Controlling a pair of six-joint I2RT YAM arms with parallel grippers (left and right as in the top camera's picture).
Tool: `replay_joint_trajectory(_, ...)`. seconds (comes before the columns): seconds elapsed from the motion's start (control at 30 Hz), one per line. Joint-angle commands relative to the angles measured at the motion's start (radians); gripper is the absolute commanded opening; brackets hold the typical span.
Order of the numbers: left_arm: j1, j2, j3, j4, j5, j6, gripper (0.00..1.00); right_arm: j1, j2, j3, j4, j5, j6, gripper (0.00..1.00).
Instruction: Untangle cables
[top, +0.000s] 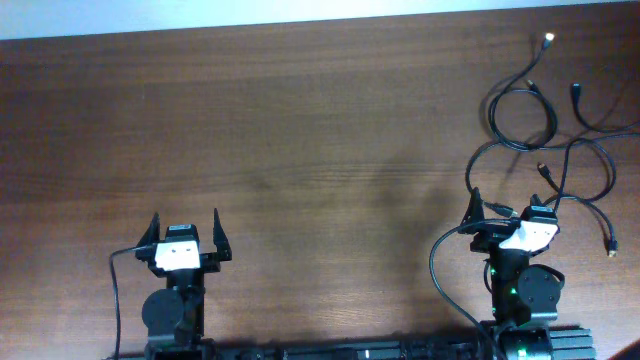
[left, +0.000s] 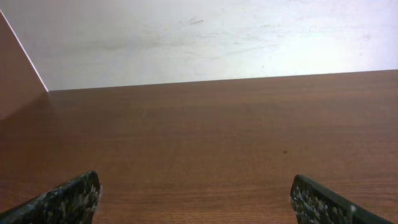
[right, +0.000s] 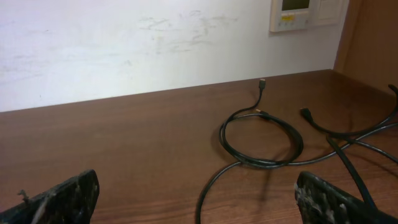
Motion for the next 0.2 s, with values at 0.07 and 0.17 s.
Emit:
replay_joint_trajectory(0.07,0.007,-0.006,-0.001,-0.005,0.007,0.005,0.99,-0.003,-0.010,-0.005,-0.008,0.019,-0.010,0.99)
replay_joint_trajectory(0.17,0.007,-0.006,-0.001,-0.005,0.007,0.005,0.99,-0.003,-0.010,-0.005,-0.008,0.019,-0.010,0.99)
